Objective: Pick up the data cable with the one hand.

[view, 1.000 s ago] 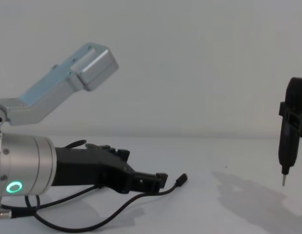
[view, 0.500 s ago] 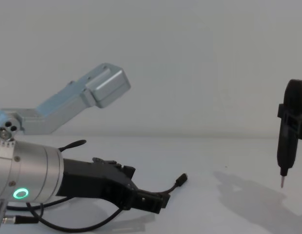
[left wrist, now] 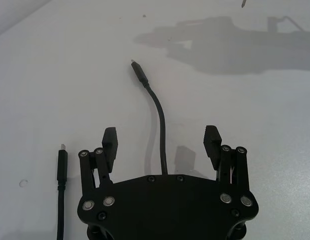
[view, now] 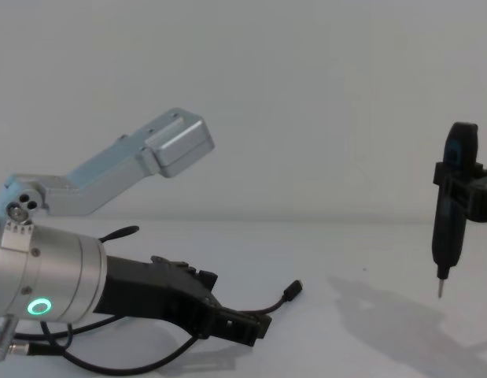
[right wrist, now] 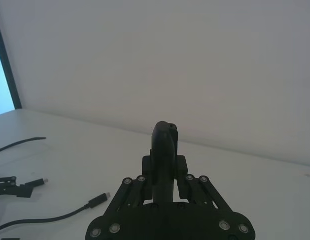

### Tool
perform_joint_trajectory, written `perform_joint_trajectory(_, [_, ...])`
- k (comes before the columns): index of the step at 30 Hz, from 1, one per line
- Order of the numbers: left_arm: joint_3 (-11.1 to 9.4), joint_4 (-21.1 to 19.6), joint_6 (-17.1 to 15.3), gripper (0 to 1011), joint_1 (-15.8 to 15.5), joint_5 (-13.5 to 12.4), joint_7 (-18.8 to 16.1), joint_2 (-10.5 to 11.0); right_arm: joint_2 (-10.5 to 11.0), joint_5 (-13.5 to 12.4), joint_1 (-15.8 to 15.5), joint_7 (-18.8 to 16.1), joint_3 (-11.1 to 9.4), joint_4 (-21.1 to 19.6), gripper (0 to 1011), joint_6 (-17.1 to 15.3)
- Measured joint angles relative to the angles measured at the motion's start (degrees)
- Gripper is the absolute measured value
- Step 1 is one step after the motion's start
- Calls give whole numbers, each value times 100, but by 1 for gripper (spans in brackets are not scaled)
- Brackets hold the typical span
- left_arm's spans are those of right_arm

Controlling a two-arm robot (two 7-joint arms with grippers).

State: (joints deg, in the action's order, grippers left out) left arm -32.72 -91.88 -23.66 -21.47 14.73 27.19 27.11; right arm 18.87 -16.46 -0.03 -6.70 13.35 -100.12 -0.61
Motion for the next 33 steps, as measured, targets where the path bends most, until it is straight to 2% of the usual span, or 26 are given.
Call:
perform_joint_trajectory(20, [-62,188,-134,1001,-130,-24,182,-31,-75,71,89,-199,8,85,274,49])
perform_joint_trajectory(27, [-67,212,-152,886,-140,-29,195,-34,-110,86,122,-260,13,122,275,74])
perform_joint_trajectory(29, [-68,217,-156,801,-142,-31,197,-35,-128,94,149,-292,19,150,275,82])
perform_joint_trajectory(30, [-69,218,-157,801,-143,-31,198,-36,-128,94,149,-292,19,150,275,82])
perform_joint_trajectory(33, [-71,224,-162,711,-145,-33,200,-37,-163,115,217,-339,41,217,275,90])
